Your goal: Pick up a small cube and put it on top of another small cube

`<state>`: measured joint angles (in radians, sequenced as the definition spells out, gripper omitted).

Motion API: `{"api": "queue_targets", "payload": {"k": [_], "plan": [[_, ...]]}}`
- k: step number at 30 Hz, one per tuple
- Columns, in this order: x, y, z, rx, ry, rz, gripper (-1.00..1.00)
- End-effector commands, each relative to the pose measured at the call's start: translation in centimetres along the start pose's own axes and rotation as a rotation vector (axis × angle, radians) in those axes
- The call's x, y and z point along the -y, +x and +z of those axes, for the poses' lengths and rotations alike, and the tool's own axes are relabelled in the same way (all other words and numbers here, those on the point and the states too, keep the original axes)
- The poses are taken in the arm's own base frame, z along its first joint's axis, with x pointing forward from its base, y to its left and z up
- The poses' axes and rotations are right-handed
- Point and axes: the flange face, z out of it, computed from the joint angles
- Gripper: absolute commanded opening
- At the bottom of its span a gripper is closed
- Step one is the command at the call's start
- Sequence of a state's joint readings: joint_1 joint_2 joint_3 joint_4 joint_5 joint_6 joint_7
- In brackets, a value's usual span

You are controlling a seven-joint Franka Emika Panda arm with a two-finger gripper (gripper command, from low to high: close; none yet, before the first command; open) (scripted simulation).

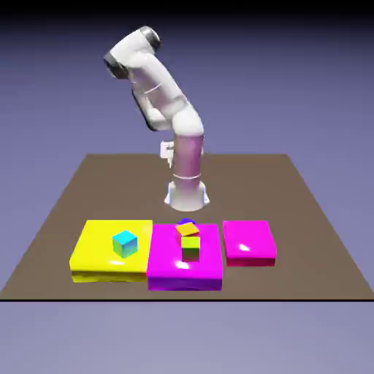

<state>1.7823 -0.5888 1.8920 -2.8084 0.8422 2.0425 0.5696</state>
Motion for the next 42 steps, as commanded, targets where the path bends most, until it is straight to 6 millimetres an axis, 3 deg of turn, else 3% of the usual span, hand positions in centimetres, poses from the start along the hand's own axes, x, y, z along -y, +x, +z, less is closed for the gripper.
{"api": "queue_targets", "payload": {"k": [1, 4, 8, 12, 15, 19, 23, 27, 28, 29, 30, 36, 42], "plan": [[0.5, -1.7, 1.1, -0.001, -0.037, -0.045, 0.0], [1.1, -6.8, 4.6, -0.009, -0.153, -0.173, 0.0], [-0.1, -12.8, 10.0, -0.027, -0.322, -0.328, 0.0], [-3.3, -17.4, 15.5, -0.056, -0.503, -0.463, 0.0], [-6.8, -19.6, 19.6, -0.085, -0.647, -0.549, 0.0], [-12.6, -20.9, 24.5, -0.135, -0.846, -0.643, 0.0], [-18.6, -20.1, 28.5, -0.192, -1.031, -0.705, 0.0], [-20.8, -17.6, 32.1, -0.192, -1.031, -0.705, 0.0], [-21.0, -17.4, 32.3, -0.192, -1.03, -0.704, 0.0], [-21.0, -17.4, 32.3, -0.192, -1.03, -0.704, -1.0], [-21.0, -17.4, 32.3, -0.192, -1.03, -0.704, -1.0], [-17.4, -20.9, 27.5, -0.214, -0.993, -0.7, -1.0], [-15.8, -28.3, 25.9, -0.168, -0.728, -0.625, -1.0]]}}
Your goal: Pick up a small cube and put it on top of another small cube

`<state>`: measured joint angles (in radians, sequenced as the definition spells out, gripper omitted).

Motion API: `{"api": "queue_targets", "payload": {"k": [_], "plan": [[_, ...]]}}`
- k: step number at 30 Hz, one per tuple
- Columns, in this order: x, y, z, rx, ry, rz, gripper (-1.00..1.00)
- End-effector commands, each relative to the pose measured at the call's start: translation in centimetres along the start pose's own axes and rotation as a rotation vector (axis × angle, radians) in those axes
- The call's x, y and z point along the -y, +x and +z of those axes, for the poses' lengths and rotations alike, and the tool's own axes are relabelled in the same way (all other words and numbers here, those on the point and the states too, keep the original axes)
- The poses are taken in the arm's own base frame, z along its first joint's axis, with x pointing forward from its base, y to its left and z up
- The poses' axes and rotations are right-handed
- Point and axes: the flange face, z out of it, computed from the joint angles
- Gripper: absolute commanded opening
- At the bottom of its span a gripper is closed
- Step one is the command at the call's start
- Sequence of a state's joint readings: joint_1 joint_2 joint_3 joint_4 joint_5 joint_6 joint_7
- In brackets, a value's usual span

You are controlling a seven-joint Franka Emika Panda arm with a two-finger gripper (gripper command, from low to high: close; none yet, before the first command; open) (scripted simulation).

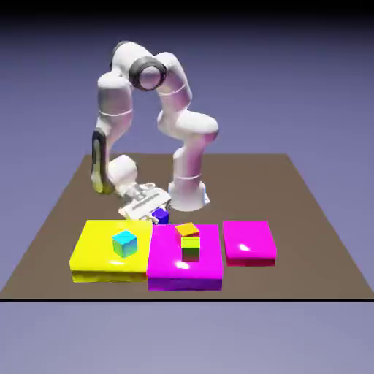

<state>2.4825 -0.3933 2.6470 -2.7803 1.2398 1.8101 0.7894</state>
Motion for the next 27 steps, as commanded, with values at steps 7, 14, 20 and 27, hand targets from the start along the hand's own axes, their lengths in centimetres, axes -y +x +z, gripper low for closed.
{"api": "queue_targets", "payload": {"k": [7, 14, 20, 27], "plan": [[1.7, -6.4, -6.9, 0.126, 0.296, 0.154, -1.0], [0.9, -14.1, -2.5, 0.327, 0.247, 0.131, -1.0], [-1.3, -19.2, 3.7, 0.462, 0.123, 0.074, -1.0], [0.8, -20.2, 9.0, 0.462, 0.123, 0.074, 1.0]]}}
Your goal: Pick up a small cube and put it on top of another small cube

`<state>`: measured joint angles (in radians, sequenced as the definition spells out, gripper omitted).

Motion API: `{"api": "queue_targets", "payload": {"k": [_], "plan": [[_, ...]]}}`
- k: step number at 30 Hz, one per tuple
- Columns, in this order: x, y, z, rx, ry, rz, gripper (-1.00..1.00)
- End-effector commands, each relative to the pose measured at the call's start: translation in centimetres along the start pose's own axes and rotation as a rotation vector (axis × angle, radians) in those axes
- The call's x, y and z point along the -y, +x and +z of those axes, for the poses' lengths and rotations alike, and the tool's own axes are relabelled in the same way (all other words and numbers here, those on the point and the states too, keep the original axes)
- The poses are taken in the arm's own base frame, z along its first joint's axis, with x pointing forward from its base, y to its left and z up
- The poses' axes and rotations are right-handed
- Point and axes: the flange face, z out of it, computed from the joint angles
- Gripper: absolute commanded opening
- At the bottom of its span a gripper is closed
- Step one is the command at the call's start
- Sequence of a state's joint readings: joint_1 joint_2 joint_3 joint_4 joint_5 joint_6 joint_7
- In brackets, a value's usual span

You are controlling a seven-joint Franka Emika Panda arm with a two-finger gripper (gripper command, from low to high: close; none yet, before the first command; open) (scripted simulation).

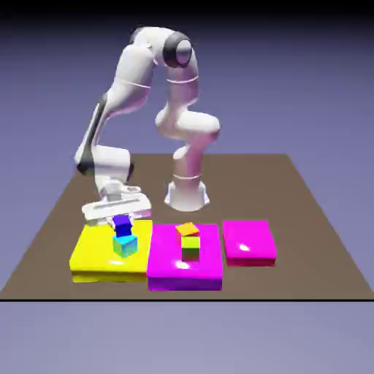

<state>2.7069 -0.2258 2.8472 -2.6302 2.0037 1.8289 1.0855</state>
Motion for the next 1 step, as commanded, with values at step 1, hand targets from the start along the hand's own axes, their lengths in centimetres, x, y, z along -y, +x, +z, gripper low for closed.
{"api": "queue_targets", "payload": {"k": [1], "plan": [[-0.32, -0.47, -1.41, 0.0, 0.0, -0.001, 1.0]]}}
